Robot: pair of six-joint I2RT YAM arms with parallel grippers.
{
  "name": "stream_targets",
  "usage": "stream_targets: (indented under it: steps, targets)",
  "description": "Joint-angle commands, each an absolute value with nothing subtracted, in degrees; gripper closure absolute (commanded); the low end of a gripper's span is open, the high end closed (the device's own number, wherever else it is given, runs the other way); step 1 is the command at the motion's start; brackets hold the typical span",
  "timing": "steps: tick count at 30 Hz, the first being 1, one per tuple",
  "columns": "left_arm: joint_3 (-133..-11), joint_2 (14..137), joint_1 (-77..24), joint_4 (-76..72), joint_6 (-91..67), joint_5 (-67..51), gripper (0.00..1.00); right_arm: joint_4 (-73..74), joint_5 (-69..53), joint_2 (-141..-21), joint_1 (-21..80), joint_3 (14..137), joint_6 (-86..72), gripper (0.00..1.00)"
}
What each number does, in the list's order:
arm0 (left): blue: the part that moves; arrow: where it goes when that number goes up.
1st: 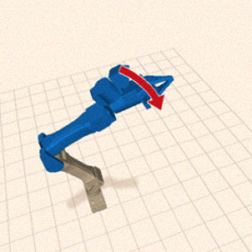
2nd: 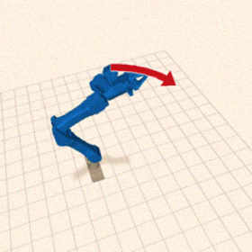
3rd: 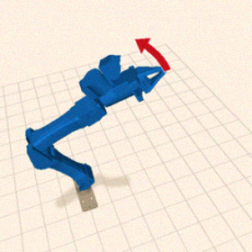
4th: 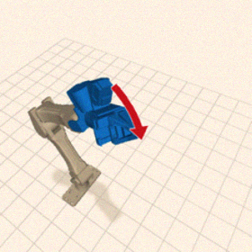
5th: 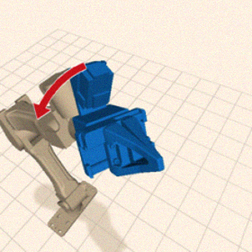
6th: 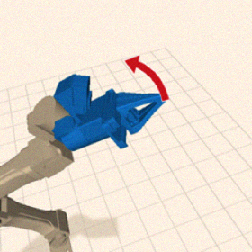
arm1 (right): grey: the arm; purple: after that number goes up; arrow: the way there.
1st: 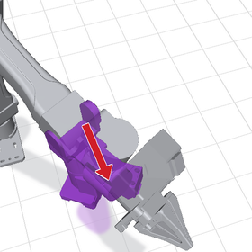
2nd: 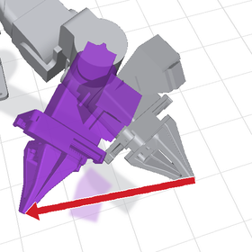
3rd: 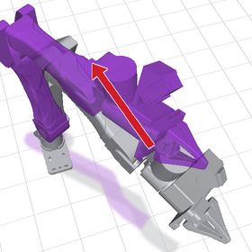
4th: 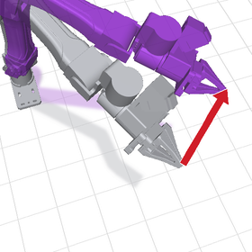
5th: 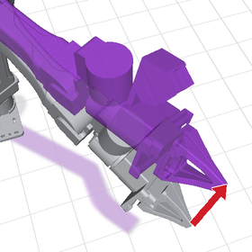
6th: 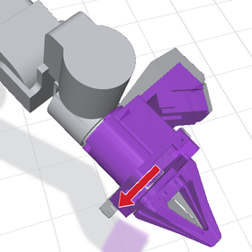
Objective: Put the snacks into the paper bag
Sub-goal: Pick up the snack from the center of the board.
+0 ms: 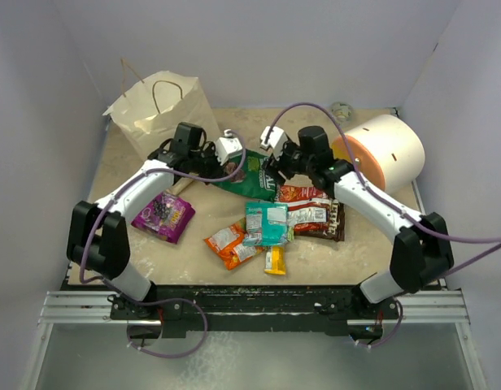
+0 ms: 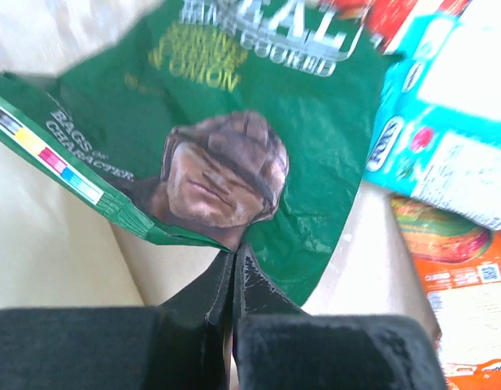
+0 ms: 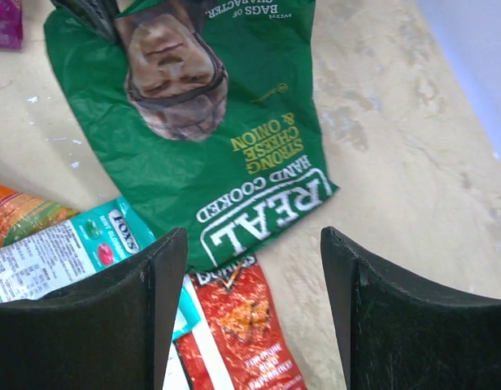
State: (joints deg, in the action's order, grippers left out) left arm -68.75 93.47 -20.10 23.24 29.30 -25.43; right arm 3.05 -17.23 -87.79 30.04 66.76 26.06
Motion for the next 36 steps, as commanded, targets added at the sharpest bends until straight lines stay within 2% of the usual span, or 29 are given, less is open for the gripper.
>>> stream_targets:
  steps: [1,8,14,22,27,36]
  targets:
    - [-76.3,88.3,-23.2,27.7,40.0,-29.6,1.0,2.6,-18.7,-82.3,26.8,65.9,24.4,0.3]
    - [-90.0,88.2,-26.8,39.7,49.8,-28.5,1.0,5.5,-21.5,-75.6,23.4,65.4,23.0,0.28]
    - [-94.7,87.7,-27.5,43.9,58.2,-30.1,1.0,4.7,-22.8,-71.2,23.1,62.9,23.3,0.24]
    - [-91.7,88.1,-30.2,45.3,53.3,-30.3,1.0,6.4,-33.7,-68.5,23.3,58.3,27.9,0.18]
    - [-86.6,84.3,-32.0,42.9,52.5,-29.8,1.0,4.1,-30.4,-69.6,23.5,56.3,28.9,0.12]
    - [-84.2,82.3,-32.4,44.0,53.3,-30.8,1.0,4.0,-24.7,-70.6,23.4,59.6,31.2,0.12]
